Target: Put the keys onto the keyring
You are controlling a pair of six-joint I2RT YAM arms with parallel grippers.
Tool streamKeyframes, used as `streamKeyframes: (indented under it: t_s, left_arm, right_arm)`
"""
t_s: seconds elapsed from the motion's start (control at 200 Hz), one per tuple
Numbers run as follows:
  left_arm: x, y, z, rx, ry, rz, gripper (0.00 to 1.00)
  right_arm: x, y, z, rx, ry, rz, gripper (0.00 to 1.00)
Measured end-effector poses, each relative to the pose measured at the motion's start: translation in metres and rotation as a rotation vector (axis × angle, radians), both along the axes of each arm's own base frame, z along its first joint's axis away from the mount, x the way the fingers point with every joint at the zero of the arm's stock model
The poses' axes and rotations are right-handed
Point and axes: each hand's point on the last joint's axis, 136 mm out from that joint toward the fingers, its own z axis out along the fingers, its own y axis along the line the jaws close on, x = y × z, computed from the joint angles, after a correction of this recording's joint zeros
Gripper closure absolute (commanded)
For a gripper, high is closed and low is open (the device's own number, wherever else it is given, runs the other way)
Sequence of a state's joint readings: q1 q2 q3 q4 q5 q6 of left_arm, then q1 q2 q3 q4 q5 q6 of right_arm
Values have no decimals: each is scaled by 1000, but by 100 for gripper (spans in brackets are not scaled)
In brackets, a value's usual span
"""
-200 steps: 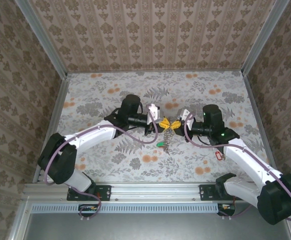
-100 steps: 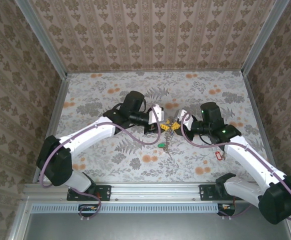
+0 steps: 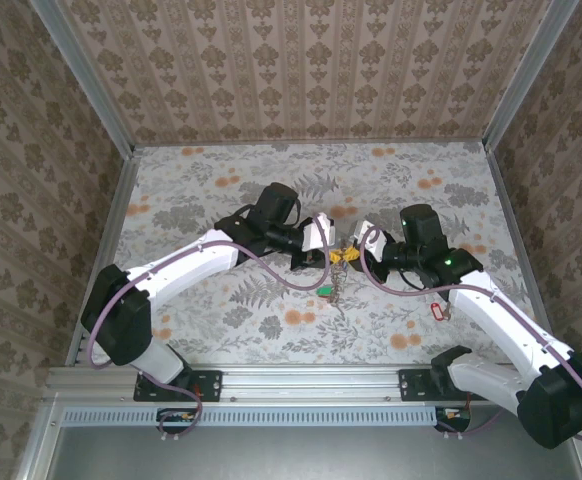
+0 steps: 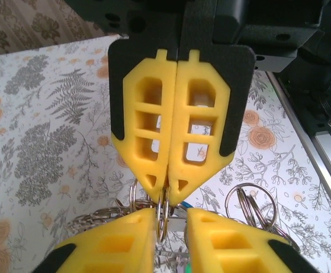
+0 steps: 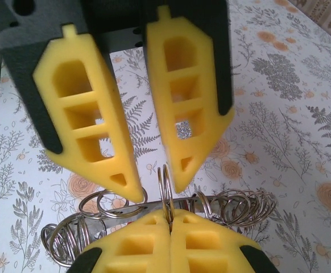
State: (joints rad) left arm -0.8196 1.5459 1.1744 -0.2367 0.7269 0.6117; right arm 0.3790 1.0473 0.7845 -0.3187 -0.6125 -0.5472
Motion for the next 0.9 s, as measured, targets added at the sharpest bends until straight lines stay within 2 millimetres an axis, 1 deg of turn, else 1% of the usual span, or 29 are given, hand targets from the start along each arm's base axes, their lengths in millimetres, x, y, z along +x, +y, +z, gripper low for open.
streamKeyframes:
  t_s: [0.13,0.205,0.375,0.495,0.61,0.745,0.9]
  left_arm:
    - [2,-1,0,6,-7,3,92]
    - [2,0,0,8,-9,1,100]
    - [2,-1,0,4,-10,1,100]
    - [4,-2,3,-28,8,6,100]
    - [3,-2,0,-68,43,7,100]
    - [3,0,-3,-115,82,15,100]
    - [4,-1,1,-160,107,14,100]
  right_arm:
    - [0,0,0,0,0,2,100]
    - [0,0,0,-1,1,2,100]
    - [0,0,0,-1,-2,-1,97]
    - [1,-1,3,15,-29,-12,90]
    - [3,-2,0,56,-34,-35,85]
    - [6,0,-3,117,-24,-48,84]
    - [8,2,1,178,-23,-52,82]
